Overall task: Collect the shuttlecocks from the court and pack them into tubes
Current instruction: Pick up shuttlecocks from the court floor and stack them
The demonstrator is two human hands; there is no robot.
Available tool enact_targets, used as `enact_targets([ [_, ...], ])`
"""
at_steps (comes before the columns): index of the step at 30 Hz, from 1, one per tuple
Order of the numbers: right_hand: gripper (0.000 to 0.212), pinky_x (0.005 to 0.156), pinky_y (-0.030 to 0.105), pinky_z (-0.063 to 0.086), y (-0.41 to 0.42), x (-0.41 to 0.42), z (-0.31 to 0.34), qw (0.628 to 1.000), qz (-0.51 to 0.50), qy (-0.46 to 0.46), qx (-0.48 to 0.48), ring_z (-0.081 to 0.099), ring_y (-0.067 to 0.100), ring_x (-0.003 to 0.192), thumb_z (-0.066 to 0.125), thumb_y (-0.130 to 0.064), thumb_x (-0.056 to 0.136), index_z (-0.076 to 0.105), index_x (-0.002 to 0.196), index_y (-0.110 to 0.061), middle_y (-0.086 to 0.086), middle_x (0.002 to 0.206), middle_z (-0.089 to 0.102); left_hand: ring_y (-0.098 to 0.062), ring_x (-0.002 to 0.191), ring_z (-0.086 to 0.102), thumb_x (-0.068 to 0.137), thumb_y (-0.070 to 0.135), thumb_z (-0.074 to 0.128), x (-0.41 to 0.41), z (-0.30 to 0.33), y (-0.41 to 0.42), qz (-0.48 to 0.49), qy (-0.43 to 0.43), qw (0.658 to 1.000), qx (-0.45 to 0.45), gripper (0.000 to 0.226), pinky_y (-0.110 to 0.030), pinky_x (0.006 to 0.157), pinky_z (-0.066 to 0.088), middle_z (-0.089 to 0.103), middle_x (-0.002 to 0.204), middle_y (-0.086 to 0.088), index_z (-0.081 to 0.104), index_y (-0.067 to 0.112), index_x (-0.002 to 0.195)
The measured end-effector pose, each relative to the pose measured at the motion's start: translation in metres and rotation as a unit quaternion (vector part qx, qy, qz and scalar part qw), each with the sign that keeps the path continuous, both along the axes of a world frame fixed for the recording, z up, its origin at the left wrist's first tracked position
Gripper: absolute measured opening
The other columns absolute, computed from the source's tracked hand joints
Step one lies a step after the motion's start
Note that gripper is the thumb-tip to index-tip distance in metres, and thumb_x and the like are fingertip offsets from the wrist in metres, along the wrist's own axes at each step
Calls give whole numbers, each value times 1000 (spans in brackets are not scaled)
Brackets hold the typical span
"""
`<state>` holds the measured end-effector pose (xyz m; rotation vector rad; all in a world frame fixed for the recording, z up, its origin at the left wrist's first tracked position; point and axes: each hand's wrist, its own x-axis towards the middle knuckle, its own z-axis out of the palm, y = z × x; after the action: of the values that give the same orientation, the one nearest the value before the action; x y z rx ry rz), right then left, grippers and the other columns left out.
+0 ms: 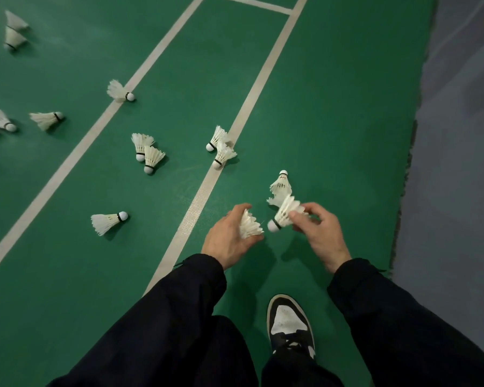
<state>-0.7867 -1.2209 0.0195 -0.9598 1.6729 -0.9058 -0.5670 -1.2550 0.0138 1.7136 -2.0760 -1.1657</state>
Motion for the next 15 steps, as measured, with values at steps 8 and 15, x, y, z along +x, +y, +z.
enact_targets([
  [8,15,95,33,53,-11,44,7,997,56,13,-52,67,13,98,76,-34,91,76,102,-24,2,123,63,-26,101,66,87,35,80,2,13,0,7,52,999,-8,78,-43,91,54,68,122,-5,36,27,151],
  [15,37,109,30,44,-9,60,7,973,218,68,-41,56,6,128,59,-53,94,76,115,-27,-10,141,60,-24,108,67,80,69,63,16,7,2,-6,33,999,-40,91,-47,93,56,64,132,-3,21,39,155],
])
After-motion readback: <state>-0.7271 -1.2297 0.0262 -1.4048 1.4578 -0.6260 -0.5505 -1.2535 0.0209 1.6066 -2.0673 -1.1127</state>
